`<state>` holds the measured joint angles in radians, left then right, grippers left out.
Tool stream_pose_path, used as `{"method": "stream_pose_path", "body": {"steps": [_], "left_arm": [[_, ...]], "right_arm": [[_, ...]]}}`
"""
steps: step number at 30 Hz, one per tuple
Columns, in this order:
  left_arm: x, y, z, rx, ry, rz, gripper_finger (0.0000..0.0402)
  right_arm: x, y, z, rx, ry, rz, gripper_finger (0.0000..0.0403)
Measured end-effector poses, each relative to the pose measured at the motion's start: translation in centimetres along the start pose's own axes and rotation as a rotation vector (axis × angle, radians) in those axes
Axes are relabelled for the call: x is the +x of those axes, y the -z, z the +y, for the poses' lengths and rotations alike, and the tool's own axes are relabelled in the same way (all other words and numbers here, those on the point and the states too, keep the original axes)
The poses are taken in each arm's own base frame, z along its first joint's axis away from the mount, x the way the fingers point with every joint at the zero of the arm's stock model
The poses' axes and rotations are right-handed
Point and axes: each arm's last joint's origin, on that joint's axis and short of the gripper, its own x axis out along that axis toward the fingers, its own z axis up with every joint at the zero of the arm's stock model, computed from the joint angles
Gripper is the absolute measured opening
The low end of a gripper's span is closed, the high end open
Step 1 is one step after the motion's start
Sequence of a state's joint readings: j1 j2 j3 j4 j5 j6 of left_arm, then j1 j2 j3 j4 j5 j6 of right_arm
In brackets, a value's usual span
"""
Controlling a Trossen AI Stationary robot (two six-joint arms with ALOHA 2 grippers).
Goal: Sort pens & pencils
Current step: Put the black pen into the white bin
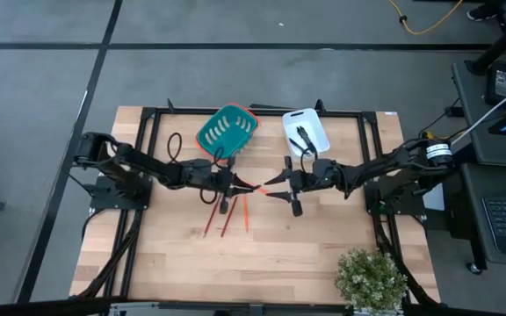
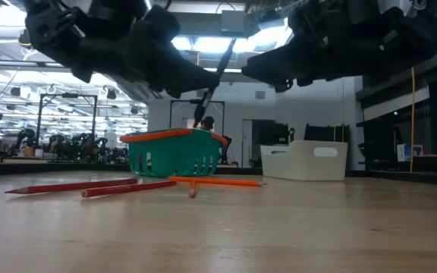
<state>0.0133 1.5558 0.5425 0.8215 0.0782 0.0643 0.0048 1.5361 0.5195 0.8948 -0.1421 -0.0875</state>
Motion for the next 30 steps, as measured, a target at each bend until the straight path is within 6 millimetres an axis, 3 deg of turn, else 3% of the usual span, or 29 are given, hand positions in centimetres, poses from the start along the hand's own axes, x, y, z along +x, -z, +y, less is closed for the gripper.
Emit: {"method": "stream_pose_path", "body": {"steps": [18, 30], "left_arm": [[0.5, -0.3, 0.5, 0.014, 0.023, -0.004, 0.0018], [0.5, -0.2, 0.5, 0.013, 0.026, 0.006, 0.0018]], "right_arm": [[2.6, -0.3, -0.4, -0.031, 0.000, -0.003, 0.0165], [3.1, -0.8, -0.7, -0.057, 0.005, -0.013, 0.0163]]}}
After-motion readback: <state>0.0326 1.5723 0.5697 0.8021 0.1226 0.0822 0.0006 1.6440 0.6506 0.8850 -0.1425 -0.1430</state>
